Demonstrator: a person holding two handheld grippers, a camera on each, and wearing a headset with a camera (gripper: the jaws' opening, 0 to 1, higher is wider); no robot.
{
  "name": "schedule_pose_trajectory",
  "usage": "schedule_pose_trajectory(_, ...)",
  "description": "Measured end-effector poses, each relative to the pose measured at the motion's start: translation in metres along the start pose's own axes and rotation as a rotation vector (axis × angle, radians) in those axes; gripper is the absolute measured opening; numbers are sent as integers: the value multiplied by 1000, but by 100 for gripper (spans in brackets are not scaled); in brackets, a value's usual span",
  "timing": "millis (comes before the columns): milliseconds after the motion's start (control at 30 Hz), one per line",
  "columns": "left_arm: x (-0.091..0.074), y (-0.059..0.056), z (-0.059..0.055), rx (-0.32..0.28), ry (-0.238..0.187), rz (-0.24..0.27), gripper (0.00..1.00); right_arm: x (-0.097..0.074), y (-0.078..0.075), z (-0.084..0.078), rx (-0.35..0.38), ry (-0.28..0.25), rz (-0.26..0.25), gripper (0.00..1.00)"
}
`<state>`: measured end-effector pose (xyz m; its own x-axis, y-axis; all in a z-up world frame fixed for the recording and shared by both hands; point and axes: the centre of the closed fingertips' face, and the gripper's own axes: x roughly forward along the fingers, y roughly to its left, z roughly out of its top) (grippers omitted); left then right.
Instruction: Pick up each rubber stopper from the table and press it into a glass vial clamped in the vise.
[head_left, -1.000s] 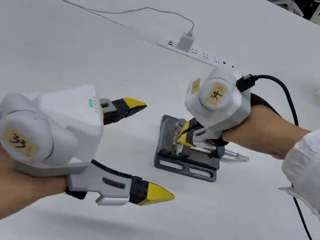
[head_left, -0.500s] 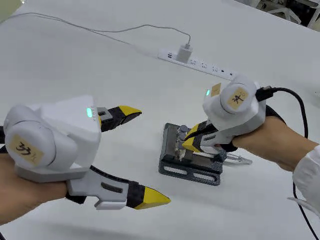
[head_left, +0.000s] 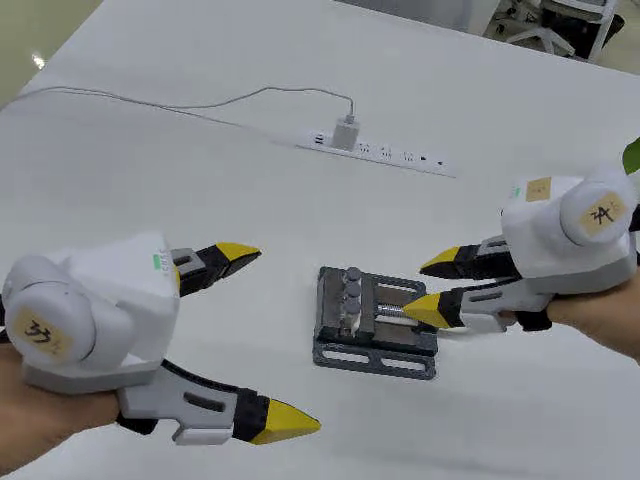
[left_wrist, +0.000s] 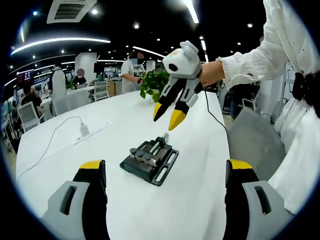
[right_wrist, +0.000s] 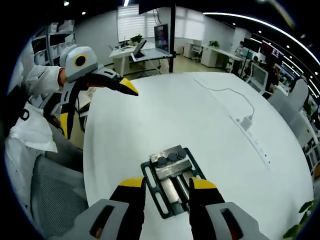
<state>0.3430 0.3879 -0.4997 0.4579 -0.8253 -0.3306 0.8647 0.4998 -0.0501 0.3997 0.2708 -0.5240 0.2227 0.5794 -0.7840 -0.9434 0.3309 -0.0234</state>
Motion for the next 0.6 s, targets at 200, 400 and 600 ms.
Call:
schedule_pose_trajectory(200,0,3,-11,4,40,1,99,-9,3,-21,51,-63,-16,41)
schedule_pose_trajectory(400,2,7,-23,7,78,4,99,-9,5,-42,86,-126,-33,53)
schedule_pose_trajectory(600,4,11,-28,-3,87,15,99,-10,7,-54,123,-185,-36,66)
